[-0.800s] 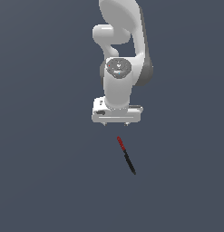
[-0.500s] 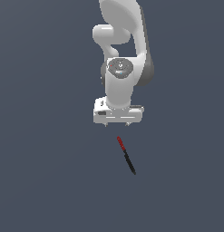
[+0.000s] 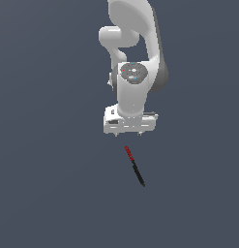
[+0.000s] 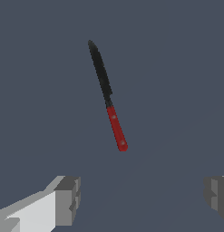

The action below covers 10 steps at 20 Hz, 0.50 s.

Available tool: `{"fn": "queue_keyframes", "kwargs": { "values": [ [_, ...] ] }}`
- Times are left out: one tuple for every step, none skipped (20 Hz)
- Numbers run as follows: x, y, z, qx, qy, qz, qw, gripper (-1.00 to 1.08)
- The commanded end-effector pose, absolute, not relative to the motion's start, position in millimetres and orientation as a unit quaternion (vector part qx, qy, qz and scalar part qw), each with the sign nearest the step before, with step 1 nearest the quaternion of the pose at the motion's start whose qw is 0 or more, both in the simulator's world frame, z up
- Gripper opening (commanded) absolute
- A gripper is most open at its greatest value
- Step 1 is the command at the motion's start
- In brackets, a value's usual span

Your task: Pick up the object and move it to a goal position.

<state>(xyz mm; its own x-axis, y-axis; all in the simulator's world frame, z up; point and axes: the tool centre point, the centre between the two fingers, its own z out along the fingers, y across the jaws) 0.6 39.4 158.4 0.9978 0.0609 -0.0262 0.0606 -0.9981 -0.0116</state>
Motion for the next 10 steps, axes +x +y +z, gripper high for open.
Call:
{"fn": "queue_keyframes", "kwargs": {
  "values": [
    [2.7,40.1,156.2,-0.999,-0.034,0.013,0.005,1.0],
    [4.3,40.7,154.8,-0.999,-0.036,0.013,0.005,1.0],
    [6.2,41.4,153.0,-0.999,-0.039,0.013,0.005,1.0],
    [8.3,42.1,151.0,-0.999,-0.043,0.012,0.004,1.0],
    [10.8,42.9,148.6,-0.999,-0.047,0.012,0.004,1.0],
    [13.4,43.8,145.9,-0.999,-0.051,0.012,0.004,1.0],
    [16.4,44.9,142.9,-0.998,-0.056,0.011,0.003,1.0],
    [19.6,46.1,139.6,-0.998,-0.061,0.011,0.003,1.0],
    [23.0,47.3,135.9,-0.998,-0.067,0.01,0.003,1.0],
    [26.7,48.7,131.9,-0.997,-0.073,0.01,0.002,1.0]
  ]
}}
